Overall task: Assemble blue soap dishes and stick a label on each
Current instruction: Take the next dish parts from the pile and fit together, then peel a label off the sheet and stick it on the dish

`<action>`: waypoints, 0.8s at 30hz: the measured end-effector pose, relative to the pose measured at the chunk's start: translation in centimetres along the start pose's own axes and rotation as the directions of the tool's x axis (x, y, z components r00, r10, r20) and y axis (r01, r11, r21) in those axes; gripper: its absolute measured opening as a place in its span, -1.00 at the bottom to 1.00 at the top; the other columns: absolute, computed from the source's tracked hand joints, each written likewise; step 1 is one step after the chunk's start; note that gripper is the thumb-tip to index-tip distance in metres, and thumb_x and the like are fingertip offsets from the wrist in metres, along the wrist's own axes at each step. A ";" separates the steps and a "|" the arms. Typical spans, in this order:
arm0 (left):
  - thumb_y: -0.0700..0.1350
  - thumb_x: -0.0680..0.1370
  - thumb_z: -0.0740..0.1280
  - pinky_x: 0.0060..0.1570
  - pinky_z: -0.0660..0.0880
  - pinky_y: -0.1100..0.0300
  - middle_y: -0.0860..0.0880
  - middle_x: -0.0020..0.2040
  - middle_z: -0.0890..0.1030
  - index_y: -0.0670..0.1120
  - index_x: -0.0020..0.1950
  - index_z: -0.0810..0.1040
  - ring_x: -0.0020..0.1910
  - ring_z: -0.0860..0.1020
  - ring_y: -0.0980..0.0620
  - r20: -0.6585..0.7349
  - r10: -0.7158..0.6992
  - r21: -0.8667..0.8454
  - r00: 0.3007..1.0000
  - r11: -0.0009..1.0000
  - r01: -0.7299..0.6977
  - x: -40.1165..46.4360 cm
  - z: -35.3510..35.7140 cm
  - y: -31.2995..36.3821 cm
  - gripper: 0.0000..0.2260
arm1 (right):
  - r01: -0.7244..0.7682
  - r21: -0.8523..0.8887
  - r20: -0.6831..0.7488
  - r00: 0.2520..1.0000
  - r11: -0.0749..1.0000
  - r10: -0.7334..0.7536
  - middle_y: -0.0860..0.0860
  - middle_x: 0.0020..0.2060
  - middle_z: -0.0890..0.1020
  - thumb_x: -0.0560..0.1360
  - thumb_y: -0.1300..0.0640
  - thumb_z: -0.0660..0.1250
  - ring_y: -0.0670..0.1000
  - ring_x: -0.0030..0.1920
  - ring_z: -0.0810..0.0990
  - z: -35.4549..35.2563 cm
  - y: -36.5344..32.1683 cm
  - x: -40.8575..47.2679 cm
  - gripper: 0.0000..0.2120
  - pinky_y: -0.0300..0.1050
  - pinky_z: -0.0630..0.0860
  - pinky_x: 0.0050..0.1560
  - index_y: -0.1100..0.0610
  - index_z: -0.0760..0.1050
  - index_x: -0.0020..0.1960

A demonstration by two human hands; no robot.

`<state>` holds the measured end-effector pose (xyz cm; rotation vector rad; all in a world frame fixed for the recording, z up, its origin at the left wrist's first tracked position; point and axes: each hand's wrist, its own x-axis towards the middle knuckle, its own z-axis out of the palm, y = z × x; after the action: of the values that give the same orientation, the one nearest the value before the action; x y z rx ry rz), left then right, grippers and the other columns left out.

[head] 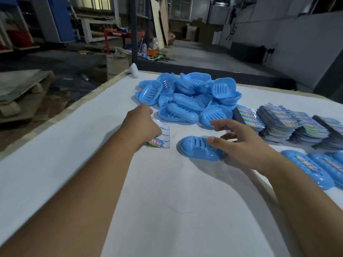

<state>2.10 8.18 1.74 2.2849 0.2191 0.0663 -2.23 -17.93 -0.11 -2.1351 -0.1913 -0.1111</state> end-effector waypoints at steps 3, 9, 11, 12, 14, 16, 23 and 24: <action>-0.24 0.45 0.46 0.03 0.65 -0.08 -0.09 0.16 0.60 0.07 0.26 0.49 0.07 0.66 -0.11 0.013 -0.006 -0.290 1.000 0.957 0.010 0.3 0.0 0.3 -0.56 | 0.021 -0.010 -0.069 0.997 1.000 -0.021 -0.20 0.08 0.61 0.44 -0.11 0.51 -0.20 -0.10 0.62 0.3 -0.2 0.1 -0.67 -0.32 0.53 -0.10 -0.15 0.59 0.19; -0.23 0.43 0.54 -0.21 0.67 0.12 -0.04 -0.03 0.72 0.08 0.12 0.59 -0.21 0.73 0.05 0.068 0.135 -0.628 0.988 0.776 -0.063 -1.3 1.3 3.0 -0.65 | 0.055 0.210 -0.136 0.990 0.976 -0.027 -0.07 -0.21 0.74 0.51 0.10 0.50 -0.17 -0.20 0.65 1.5 -1.3 0.1 -0.92 -0.42 0.51 -0.20 0.04 0.68 0.00; -0.26 0.45 0.54 -0.13 0.68 0.08 -0.06 -0.02 0.75 0.05 0.14 0.58 -0.14 0.74 0.00 0.115 0.176 -0.694 0.978 0.719 -0.048 -1.9 2.1 3.5 -0.65 | 0.040 0.285 -0.074 0.997 0.958 -0.019 -0.04 -0.21 0.76 0.52 0.11 0.50 -0.19 -0.23 0.67 1.7 -1.7 0.0 -0.97 -0.43 0.50 -0.24 0.06 0.69 -0.06; -0.27 0.46 0.54 -0.12 0.68 0.08 -0.06 -0.01 0.75 0.04 0.15 0.57 -0.13 0.74 -0.02 0.129 0.193 -0.711 0.973 0.702 -0.044 -2.1 2.5 3.6 -0.65 | 0.031 0.317 -0.039 0.999 0.948 -0.019 -0.03 -0.22 0.76 0.51 0.12 0.50 -0.20 -0.26 0.67 1.8 -2.0 -0.2 -0.97 -0.43 0.49 -0.27 0.07 0.70 -0.09; -0.28 0.47 0.52 -0.17 0.66 0.11 -0.07 0.02 0.74 0.01 0.16 0.56 -0.11 0.74 -0.04 0.144 0.214 -0.746 0.966 0.665 -0.036 -2.4 3.0 3.9 -0.65 | 0.016 0.381 0.025 0.999 0.925 -0.028 -0.02 -0.25 0.76 0.49 0.20 0.51 -0.19 -0.32 0.66 1.8 -2.3 -0.3 -0.95 -0.42 0.48 -0.31 0.10 0.71 -0.14; -0.28 0.48 0.52 -0.23 0.65 0.16 -0.08 0.00 0.75 0.00 0.16 0.56 -0.13 0.74 -0.03 0.152 0.217 -0.758 0.964 0.652 -0.028 -2.5 3.4 4.0 -0.66 | 0.015 0.385 0.038 0.999 0.923 -0.032 -0.04 -0.31 0.74 0.48 0.29 0.51 -0.20 -0.37 0.63 1.7 -2.3 -0.3 -0.83 -0.41 0.47 -0.35 0.05 0.73 -0.19; -0.19 0.49 0.42 -0.42 0.44 0.35 -0.01 -0.16 0.74 0.07 0.07 0.60 -0.31 0.66 0.15 0.154 0.203 -0.578 0.967 0.813 -0.078 -2.4 3.1 3.6 -0.78 | -0.002 0.357 -0.068 0.997 0.934 0.028 -0.11 -0.40 0.70 0.48 0.34 0.49 -0.22 -0.48 0.57 0.7 -2.3 -0.1 -0.86 -0.45 0.41 -0.42 0.14 0.62 -0.04; -0.18 0.47 0.43 -0.38 0.45 0.34 -0.01 -0.15 0.73 0.09 0.07 0.60 -0.31 0.66 0.15 0.155 0.211 -0.543 0.965 0.834 -0.095 -2.4 3.0 3.5 -0.76 | -0.011 0.343 -0.080 0.996 0.939 0.041 -0.11 -0.41 0.70 0.48 0.32 0.50 -0.22 -0.48 0.55 0.5 -2.3 -0.1 -0.86 -0.45 0.41 -0.43 0.13 0.63 -0.04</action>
<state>0.56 3.21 2.42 1.7278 -0.0921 -0.0296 -2.78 -16.30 1.45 -1.7808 -0.1209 -0.1431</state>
